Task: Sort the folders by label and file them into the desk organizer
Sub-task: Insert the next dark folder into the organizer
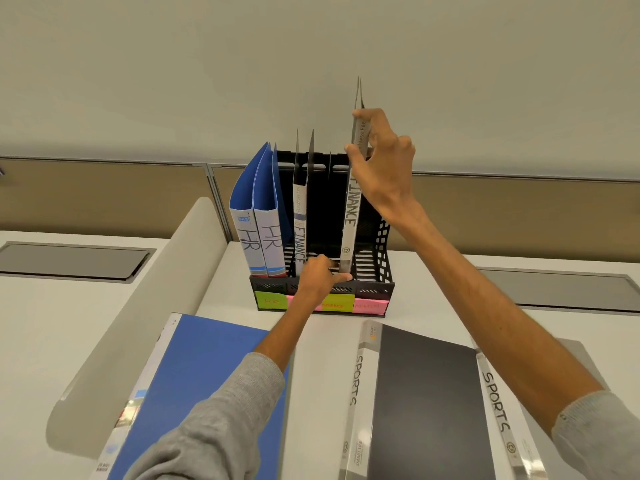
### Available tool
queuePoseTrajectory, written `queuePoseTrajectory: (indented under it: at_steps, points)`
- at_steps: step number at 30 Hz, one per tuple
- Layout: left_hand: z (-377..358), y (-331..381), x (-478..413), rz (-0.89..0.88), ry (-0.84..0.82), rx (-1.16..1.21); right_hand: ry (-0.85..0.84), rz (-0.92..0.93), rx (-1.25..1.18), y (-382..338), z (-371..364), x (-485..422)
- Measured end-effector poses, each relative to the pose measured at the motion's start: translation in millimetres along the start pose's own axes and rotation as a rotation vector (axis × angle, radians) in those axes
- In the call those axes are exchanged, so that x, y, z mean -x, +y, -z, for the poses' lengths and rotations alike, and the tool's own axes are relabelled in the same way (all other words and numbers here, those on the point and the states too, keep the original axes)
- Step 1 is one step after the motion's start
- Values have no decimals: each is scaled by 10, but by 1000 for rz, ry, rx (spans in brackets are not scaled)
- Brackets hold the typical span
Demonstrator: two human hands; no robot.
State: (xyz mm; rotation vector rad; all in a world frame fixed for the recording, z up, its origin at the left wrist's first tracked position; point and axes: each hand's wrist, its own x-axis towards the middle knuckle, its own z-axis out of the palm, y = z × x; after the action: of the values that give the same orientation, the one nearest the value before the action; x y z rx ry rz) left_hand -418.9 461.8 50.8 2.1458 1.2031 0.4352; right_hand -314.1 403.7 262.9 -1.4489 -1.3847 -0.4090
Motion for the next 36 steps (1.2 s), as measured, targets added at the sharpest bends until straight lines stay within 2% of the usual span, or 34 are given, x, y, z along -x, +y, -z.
queuePoseTrajectory:
  at_steps: [7,14,19,28,33,36]
  points:
    - [-29,-33,106,-120,14,16,-45,2,-6,139,-40,-4]
    - [-124,-49,262,-148,124,57,-353,-137,39,303,-244,696]
    - [-140,-8,295,-153,89,-40,-412,-166,93,359,-154,566]
    - [-181,134,368,-128,60,-12,-429,-228,208,263,13,607]
    - [-110,67,535,-75,142,48,-470,-235,300,107,-20,566]
    - [2,54,637,-58,284,111,-430,-202,299,-23,-15,544]
